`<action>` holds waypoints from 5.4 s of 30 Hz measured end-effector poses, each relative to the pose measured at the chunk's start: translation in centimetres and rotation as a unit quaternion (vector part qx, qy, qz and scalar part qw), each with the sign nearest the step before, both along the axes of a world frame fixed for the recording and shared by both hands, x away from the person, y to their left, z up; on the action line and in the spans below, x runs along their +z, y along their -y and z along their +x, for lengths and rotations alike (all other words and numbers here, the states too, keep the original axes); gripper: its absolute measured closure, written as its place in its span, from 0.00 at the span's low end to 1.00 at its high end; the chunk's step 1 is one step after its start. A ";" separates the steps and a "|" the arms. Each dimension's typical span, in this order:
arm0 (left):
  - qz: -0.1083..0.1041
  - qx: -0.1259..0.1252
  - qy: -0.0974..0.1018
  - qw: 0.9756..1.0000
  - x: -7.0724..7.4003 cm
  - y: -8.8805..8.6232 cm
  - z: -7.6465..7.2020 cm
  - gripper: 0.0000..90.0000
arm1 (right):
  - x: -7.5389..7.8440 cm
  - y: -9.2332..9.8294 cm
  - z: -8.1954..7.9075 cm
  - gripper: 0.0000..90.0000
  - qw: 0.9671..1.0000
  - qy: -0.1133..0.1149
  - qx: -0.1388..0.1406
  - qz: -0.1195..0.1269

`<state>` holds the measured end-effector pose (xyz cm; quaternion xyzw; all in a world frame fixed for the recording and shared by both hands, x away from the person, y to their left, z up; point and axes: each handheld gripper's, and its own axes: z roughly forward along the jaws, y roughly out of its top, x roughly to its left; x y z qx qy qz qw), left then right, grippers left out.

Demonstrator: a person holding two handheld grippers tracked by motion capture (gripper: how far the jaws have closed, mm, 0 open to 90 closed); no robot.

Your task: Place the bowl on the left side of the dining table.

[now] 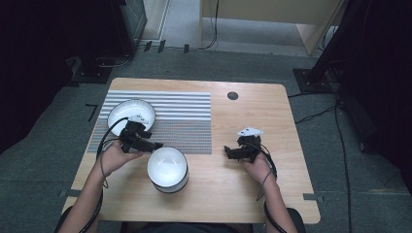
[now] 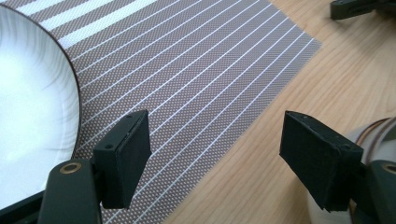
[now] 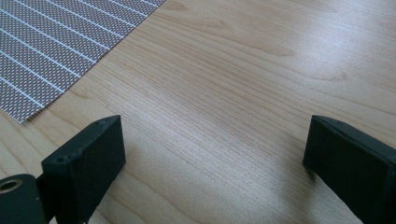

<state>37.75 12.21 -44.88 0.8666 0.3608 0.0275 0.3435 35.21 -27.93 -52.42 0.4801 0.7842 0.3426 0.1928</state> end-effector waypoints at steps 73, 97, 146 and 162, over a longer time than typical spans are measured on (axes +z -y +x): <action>-0.022 -0.013 0.020 0.999 5.0 -0.3 -2.1 0.28 | 0.0 -0.1 0.0 0.05 1.000 -0.001 -0.001 0.000; -0.041 -0.021 0.037 0.998 6.9 -0.1 -3.1 0.28 | 0.0 -0.1 0.0 0.05 1.000 -0.001 -0.002 0.000; -0.057 -0.085 0.023 0.994 5.3 1.9 -3.9 0.33 | 0.0 -0.1 0.0 0.05 1.000 -0.001 -0.002 0.000; -0.070 -0.109 0.015 0.991 4.7 2.5 -4.2 0.35 | 0.0 -0.1 0.0 0.05 1.000 -0.001 -0.002 0.000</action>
